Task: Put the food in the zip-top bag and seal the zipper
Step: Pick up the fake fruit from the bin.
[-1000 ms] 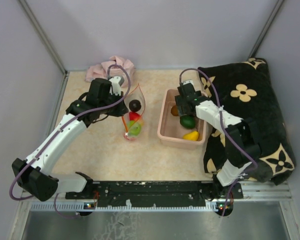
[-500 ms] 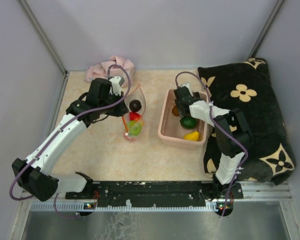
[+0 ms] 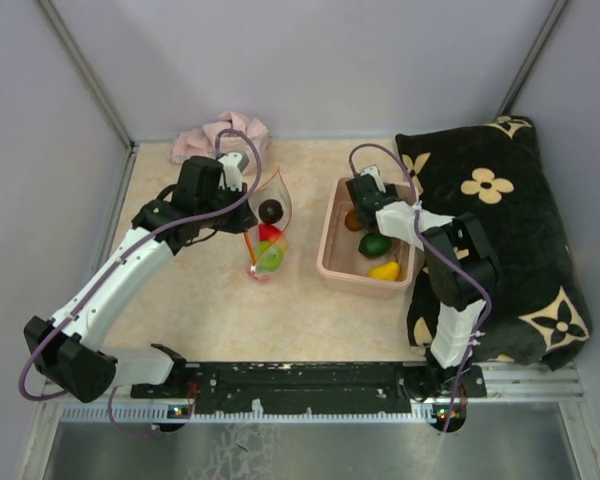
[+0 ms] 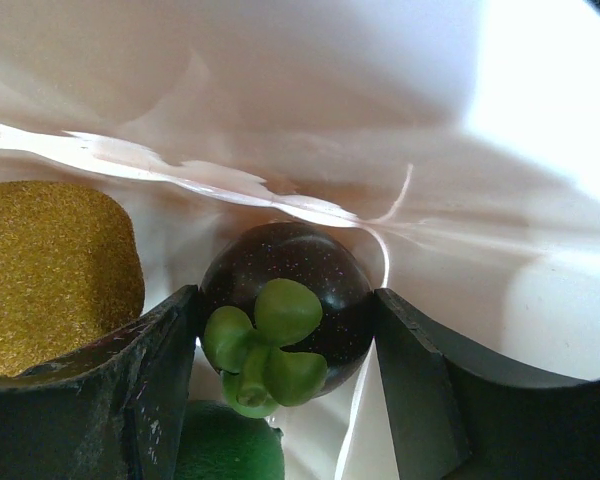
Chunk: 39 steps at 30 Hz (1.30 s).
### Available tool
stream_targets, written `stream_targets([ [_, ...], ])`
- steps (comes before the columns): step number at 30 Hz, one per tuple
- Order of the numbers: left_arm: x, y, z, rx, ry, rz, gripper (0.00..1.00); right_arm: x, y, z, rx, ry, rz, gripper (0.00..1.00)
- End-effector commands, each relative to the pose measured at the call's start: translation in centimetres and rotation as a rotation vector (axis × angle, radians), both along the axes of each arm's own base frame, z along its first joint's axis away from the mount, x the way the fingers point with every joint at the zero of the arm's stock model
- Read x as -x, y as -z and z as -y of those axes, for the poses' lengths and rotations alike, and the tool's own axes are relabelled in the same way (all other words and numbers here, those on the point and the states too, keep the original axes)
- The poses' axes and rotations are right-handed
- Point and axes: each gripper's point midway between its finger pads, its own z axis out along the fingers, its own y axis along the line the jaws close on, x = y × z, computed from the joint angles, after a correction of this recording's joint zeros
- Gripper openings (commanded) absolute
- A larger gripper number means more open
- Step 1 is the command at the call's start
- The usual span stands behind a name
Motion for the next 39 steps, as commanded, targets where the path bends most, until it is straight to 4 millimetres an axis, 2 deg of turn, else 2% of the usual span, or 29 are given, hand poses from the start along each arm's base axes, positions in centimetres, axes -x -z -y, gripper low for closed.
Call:
stream_targets([
  [1,-0.1,-1.9,0.1,0.027,0.014,0.049,0.00,-1.0,-1.8,0.3,-0.013,0.024,0.072,0.45],
  [5,0.0,-2.3,0.2,0.035,0.022,0.055,0.00,-0.6,-4.0,-0.2,-0.070,0.011,0.108,0.37],
  [10,0.1,-2.5,0.4,0.045,0.029,0.051,0.00,0.1,-6.6,-1.1,-0.162,-0.015,0.147,0.35],
  [11,0.1,-2.4,0.6,0.046,0.034,0.050,0.00,0.3,-7.9,-1.3,-0.191,-0.024,0.174,0.35],
  [17,0.3,-2.8,0.9,0.052,0.045,0.050,0.00,1.8,-11.4,-2.8,-0.298,-0.069,0.227,0.33],
  [20,0.4,-2.6,1.3,0.051,0.055,0.042,0.00,2.6,-13.9,-3.5,-0.374,-0.101,0.275,0.33],
  [23,0.5,-2.7,1.7,0.050,0.065,0.037,0.00,3.9,-17.3,-4.5,-0.447,-0.151,0.330,0.33],
  [26,0.4,-2.7,1.9,0.050,0.068,0.035,0.00,5.2,-20.6,-6.4,-0.528,-0.232,0.382,0.33],
  [30,0.5,-2.7,2.1,0.050,0.070,0.034,0.00,7.7,-24.6,-10.1,-0.663,-0.373,0.439,0.33],
  [39,0.6,-2.8,2.2,0.050,0.073,0.036,0.00,12.9,-30.7,-17.2,-0.900,-0.665,0.504,0.33],
])
